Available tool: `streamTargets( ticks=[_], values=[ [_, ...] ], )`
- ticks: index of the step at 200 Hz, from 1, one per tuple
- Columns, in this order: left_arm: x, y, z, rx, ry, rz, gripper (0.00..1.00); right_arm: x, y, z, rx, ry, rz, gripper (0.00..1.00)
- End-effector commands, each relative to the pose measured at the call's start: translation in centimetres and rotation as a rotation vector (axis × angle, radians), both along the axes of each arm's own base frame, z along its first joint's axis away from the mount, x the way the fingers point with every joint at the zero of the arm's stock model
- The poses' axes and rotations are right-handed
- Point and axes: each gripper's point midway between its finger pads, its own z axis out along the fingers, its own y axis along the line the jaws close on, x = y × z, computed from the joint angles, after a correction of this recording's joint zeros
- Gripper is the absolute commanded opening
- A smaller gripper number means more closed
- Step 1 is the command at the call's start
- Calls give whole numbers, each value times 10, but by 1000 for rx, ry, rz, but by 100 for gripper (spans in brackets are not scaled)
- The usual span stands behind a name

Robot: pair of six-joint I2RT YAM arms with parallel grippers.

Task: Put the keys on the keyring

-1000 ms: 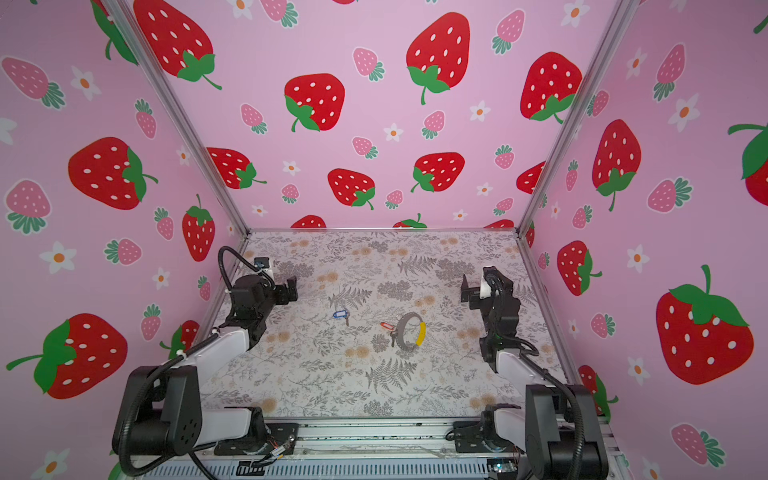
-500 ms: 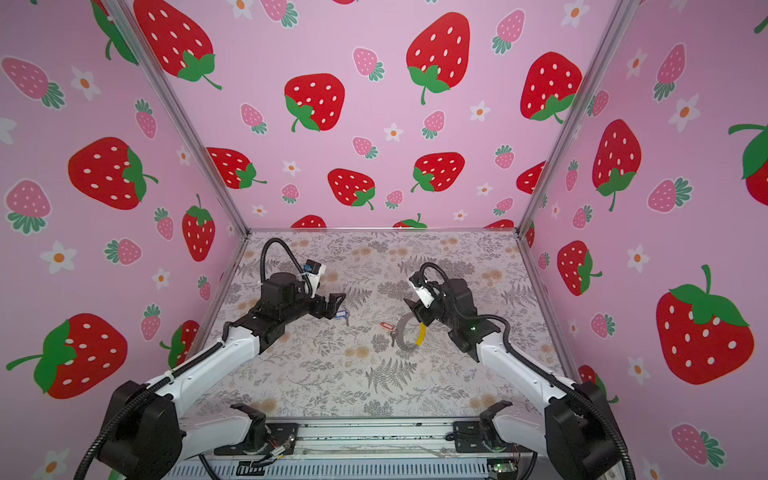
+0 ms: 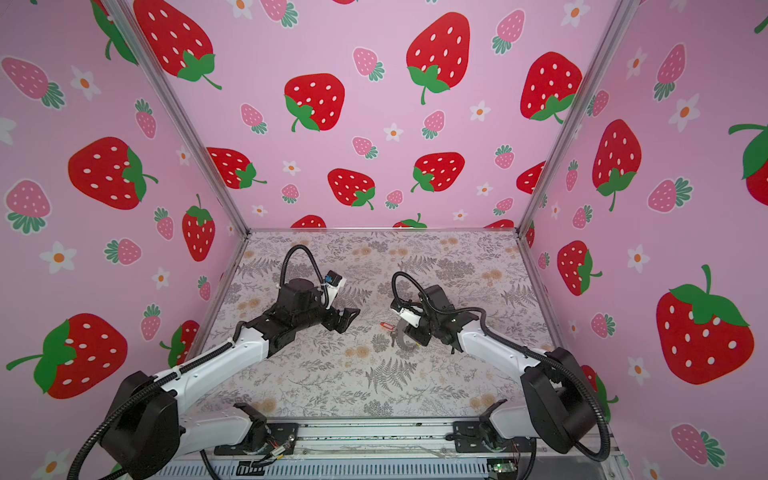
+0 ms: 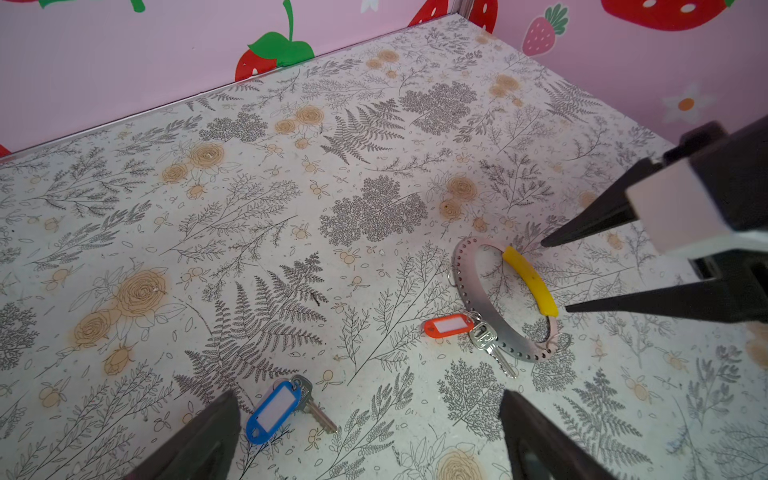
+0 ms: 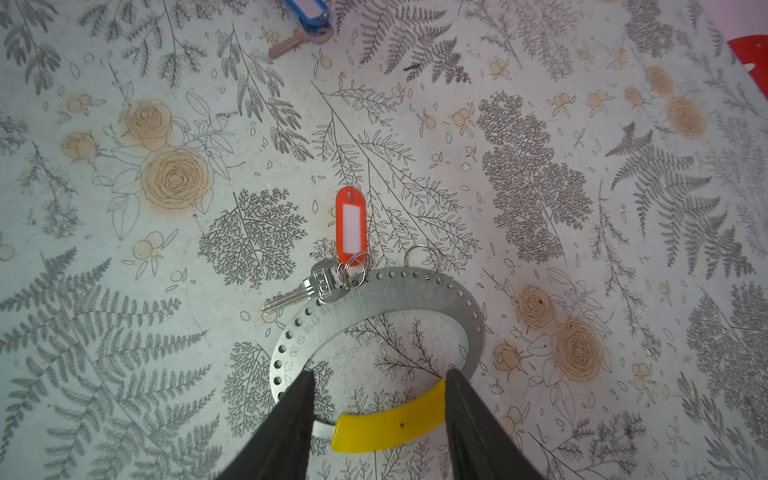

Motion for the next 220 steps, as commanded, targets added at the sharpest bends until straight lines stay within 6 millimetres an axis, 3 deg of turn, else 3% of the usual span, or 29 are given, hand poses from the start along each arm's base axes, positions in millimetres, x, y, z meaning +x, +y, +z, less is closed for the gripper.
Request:
streamTargets(
  ticks=[1, 56, 87, 122, 162, 198, 220],
  values=[
    [5, 3, 11, 35, -61, 15, 100, -11, -4, -14, -85, 64, 64, 53],
    [4, 4, 12, 43, -77, 14, 91, 25, 10, -17, -54, -26, 9, 52],
    [4, 4, 12, 45, -77, 12, 87, 47, 19, -24, -50, -45, 29, 46],
    [3, 4, 11, 54, -77, 8, 82, 70, 24, -24, -63, -88, 89, 46],
    [3, 4, 10, 67, -66, 0, 79, 76, 22, -32, -125, -108, 224, 46],
    [5, 3, 8, 73, -66, -3, 78, 71, 24, -47, -154, -37, 310, 35],
    [5, 1, 7, 72, -64, -9, 77, 73, 28, -52, -150, -16, 316, 34]
  ],
)
